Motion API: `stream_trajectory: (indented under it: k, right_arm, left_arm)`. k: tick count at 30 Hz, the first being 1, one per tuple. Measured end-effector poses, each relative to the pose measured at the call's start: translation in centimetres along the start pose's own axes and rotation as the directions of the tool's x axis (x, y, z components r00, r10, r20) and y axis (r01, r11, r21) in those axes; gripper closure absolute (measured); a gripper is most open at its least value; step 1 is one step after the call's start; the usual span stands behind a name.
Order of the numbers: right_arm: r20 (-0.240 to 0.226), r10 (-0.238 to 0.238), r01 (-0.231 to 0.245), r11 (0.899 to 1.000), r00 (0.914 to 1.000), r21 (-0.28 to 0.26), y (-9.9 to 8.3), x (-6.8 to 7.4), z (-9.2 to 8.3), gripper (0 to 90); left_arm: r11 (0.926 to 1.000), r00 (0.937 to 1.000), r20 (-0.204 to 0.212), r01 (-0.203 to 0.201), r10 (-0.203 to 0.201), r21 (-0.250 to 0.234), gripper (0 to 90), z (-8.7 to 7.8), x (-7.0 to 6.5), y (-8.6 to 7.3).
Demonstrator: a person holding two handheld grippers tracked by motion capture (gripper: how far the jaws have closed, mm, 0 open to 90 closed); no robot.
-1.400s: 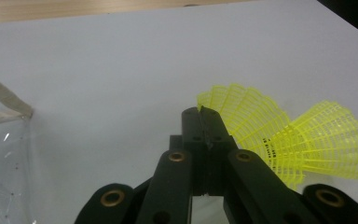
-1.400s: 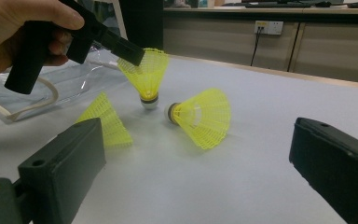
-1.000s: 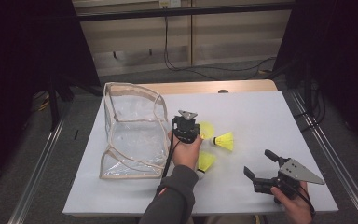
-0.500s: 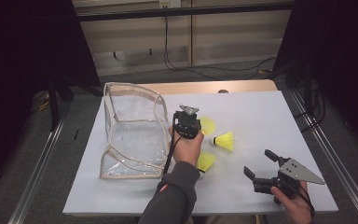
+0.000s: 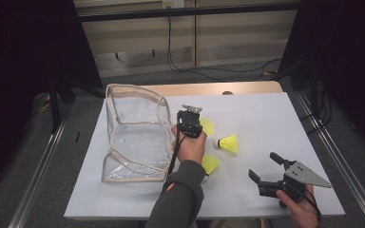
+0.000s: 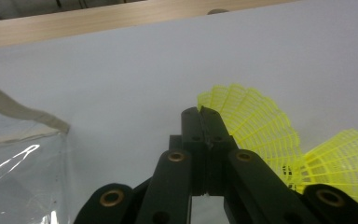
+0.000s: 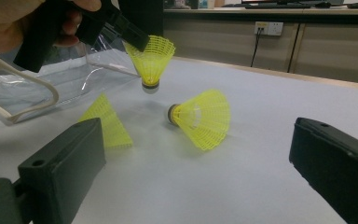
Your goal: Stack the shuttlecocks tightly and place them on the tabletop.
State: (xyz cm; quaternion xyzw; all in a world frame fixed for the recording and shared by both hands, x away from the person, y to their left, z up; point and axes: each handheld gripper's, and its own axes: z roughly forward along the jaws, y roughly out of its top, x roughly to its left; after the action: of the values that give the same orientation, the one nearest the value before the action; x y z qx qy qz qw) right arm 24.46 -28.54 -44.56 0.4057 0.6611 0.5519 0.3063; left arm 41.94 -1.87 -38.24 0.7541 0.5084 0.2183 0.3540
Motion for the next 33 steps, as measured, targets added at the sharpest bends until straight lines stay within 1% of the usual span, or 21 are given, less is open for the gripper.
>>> stream_trajectory:
  k: [2,3,4,8,12,15,16,17,19,20,21,23,24,25,27,29,32,33]
  right_arm:
    - [-0.001,0.003,-0.003,1.0,1.0,0.001,0.0,0.0,0.0,2.6]
    - [-0.002,0.0,0.0,1.0,1.0,0.001,0.0,0.0,0.0,2.6]
    - [-0.003,-0.001,0.001,1.0,1.0,0.001,0.0,0.0,0.0,2.6]
    - [-0.005,-0.001,0.001,1.0,1.0,-0.001,0.0,0.0,0.0,2.6]
    - [-0.006,0.002,-0.002,1.0,1.0,-0.002,0.0,0.0,0.0,2.6]
    - [-0.007,0.004,-0.004,1.0,1.0,-0.001,0.0,0.0,0.0,2.6]
    - [-0.007,0.002,-0.002,1.0,1.0,-0.001,0.0,0.0,0.0,2.6]
    - [-0.008,0.003,-0.003,1.0,1.0,-0.002,0.0,0.1,0.0,2.6]
    - [-0.008,0.003,-0.003,1.0,1.0,-0.003,0.0,0.1,0.0,2.6]
    - [-0.008,0.008,-0.008,1.0,0.9999,-0.004,0.0,0.1,0.0,2.6]
    - [-0.008,0.007,-0.008,1.0,0.9999,-0.005,0.0,0.1,0.0,2.6]
    - [-0.009,0.011,-0.011,1.0,0.9999,-0.005,0.0,0.0,0.0,2.6]
    - [-0.008,0.01,-0.01,1.0,0.9999,-0.004,0.0,0.0,0.0,2.6]
    - [-0.007,0.01,-0.01,1.0,0.9999,-0.004,0.0,0.0,0.0,2.6]
    - [-0.007,0.01,-0.01,1.0,0.9999,-0.004,0.0,0.0,-0.1,2.6]
    - [-0.008,0.01,-0.01,1.0,0.9999,-0.004,0.0,0.0,-0.1,2.6]
    - [-0.009,0.008,-0.008,1.0,0.9999,-0.006,0.0,0.0,0.0,2.6]
    - [-0.009,0.009,-0.009,1.0,0.9999,-0.006,0.0,0.0,-0.1,2.6]
  left_arm:
    - [0.9999,0.9998,-0.019,-0.004,0.005,0.013,89.9,0.3,0.1,0.0]
    - [0.9999,0.9998,-0.021,-0.004,0.004,0.011,89.9,0.4,0.1,-0.1]
    - [0.9996,0.9997,-0.022,-0.011,0.012,0.024,89.8,0.6,0.1,-0.1]
    - [0.9991,0.9992,-0.033,-0.022,0.024,0.036,89.7,1.2,0.1,-0.4]
    - [0.9994,0.9989,-0.041,-0.024,0.025,0.025,89.2,1.5,0.0,-0.4]
    - [0.9992,0.9987,-0.034,-0.039,0.039,0.011,87.7,1.6,0.0,-0.4]
    - [0.999,0.9986,-0.027,-0.044,0.045,0.007,85.8,1.8,0.1,-0.5]
    - [0.9992,0.9992,-0.011,-0.039,0.039,-0.002,85.2,1.9,0.0,-0.6]
    - [0.9993,0.9994,-0.002,-0.035,0.035,-0.011,83.9,2.1,-0.1,-0.7]
    - [0.9991,0.9991,0.01,-0.04,0.04,-0.015,82.4,2.2,-0.1,-0.7]
    - [0.9991,0.9993,0.007,-0.036,0.036,-0.022,81.3,2.3,-0.1,-0.8]
    - [0.9981,0.9986,0.02,-0.047,0.048,-0.039,79.5,2.4,-0.2,-0.8]
    - [0.9981,0.9986,0.02,-0.048,0.049,-0.037,79.6,2.4,-0.2,-0.8]
    - [0.9981,0.9986,0.026,-0.045,0.046,-0.043,79.6,2.4,-0.2,-0.9]
    - [0.9976,0.9987,0.024,-0.044,0.045,-0.054,79.8,2.5,-0.3,-1.0]
    - [0.9969,0.9983,0.028,-0.049,0.05,-0.061,80.4,2.5,-0.4,-1.0]
    - [0.9965,0.9983,0.016,-0.055,0.056,-0.063,84.6,2.5,-0.4,-1.0]
    - [0.9963,0.9981,0.003,-0.061,0.061,-0.06,85.9,2.4,-0.3,-1.0]
